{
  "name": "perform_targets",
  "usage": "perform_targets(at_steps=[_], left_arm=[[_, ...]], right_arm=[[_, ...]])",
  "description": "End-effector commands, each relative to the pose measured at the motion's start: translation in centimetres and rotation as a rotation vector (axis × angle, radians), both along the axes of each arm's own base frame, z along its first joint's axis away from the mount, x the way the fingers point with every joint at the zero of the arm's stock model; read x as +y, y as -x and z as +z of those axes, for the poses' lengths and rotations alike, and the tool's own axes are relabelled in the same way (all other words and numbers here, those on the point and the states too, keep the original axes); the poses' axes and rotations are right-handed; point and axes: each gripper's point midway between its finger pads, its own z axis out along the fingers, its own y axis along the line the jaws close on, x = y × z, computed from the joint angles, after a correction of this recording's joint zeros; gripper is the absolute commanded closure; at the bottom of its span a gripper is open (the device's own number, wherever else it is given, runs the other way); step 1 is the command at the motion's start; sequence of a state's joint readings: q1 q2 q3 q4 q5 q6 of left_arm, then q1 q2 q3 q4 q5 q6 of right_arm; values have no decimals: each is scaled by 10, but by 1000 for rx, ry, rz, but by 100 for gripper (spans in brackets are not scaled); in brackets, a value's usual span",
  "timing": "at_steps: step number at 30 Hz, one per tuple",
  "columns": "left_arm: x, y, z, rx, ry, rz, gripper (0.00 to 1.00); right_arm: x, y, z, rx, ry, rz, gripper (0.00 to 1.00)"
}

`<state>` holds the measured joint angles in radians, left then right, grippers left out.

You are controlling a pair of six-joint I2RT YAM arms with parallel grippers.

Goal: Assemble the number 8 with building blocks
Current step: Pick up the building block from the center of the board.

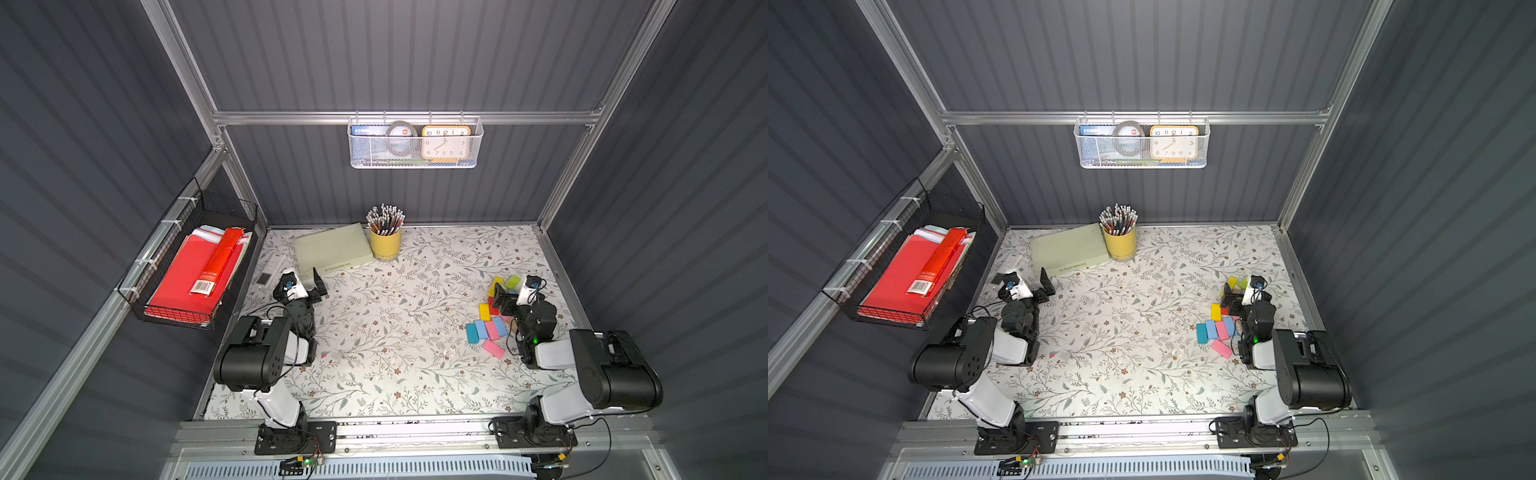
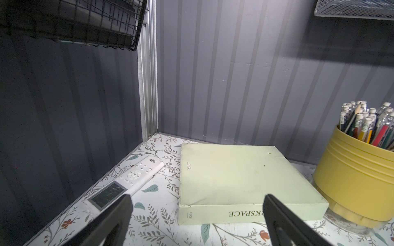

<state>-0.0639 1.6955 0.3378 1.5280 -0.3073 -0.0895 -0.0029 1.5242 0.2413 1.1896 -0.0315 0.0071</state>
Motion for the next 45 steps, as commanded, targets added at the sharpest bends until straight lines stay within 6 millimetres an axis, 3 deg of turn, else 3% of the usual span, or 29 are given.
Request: perform_targets(at_steps=[1,6,9,11,15,18,22,25,27,32,40,45], left_arm=[[4,2,3,-12,4,17,1],[3,-1,1,-6,3,1,1],[7,-7,6,21,8,21,1],[5,-24,15,82,-7,15,1],[-6,-40,48,88,36,-44,1],[-31,-54,63,116,90,-138,1],[-81,-74,71,207,49,-289,1],[-109,-75,83,234,13,-372,1],[-117,-71,95,218,6,-407,1],[-128,-58,109,202,-54,-449,1],[-140,-52,120,196,-54,-468,1],[-156,-49,121,235,-68,-522,1]], right_arm=[[-3,-4,9,-25,-3,-19,1],[-5,-3,11,-33,-5,-35,2],[-9,-2,26,-69,-10,-61,3],[-13,-3,29,-20,-23,-85,3],[-16,-1,38,66,-69,-111,2],[-8,7,57,73,-83,-69,2],[0,6,81,117,-77,-26,3],[1,-4,83,182,-94,-23,4],[-1,-12,79,256,-133,-56,6],[1,-33,34,571,-265,-140,11],[17,-58,-14,706,-257,-249,15],[17,-64,-43,805,-211,-332,25]])
